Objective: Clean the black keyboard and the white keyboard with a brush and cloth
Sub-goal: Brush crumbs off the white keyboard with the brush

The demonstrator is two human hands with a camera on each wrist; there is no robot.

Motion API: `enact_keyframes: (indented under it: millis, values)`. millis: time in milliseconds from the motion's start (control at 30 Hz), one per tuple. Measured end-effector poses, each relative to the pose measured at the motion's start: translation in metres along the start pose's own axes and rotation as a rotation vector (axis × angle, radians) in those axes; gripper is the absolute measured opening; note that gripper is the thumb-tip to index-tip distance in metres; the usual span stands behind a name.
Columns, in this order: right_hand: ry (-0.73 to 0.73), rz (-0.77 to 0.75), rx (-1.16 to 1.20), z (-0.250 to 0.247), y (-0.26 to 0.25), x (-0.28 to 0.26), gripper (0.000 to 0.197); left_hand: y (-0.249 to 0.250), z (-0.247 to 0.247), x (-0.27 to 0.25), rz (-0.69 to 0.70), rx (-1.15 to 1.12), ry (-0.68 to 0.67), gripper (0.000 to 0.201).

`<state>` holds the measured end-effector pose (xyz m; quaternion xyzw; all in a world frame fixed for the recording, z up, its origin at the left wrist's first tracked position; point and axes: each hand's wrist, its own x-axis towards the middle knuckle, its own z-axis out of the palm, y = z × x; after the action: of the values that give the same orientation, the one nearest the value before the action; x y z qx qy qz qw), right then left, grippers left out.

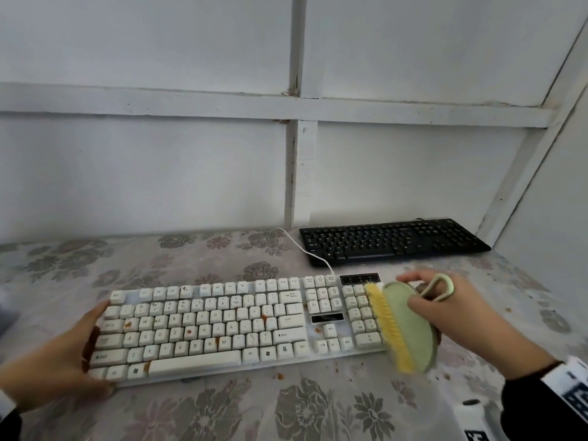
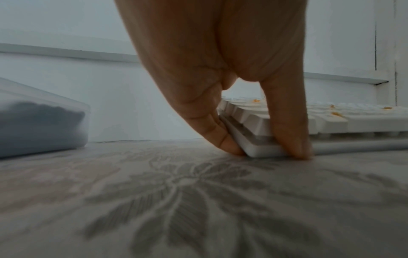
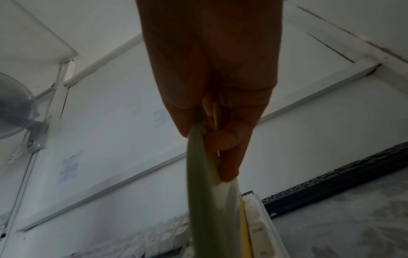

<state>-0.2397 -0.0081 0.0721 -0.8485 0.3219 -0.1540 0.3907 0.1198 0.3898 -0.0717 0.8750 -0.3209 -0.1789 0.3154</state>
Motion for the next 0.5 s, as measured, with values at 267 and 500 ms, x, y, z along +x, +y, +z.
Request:
enact_keyframes:
  millis: [267, 500]
  values:
    - [0.179, -0.098, 0.093, -0.014, -0.017, 0.013, 0.032, -0.015, -0.005, 0.006, 0.096, -0.208, -0.032, 0.138]
    - [0.165, -0.087, 0.003, -0.003, -0.02, 0.017, 0.033, 0.005, 0.003, -0.01, 0.086, -0.262, 0.067, 0.131]
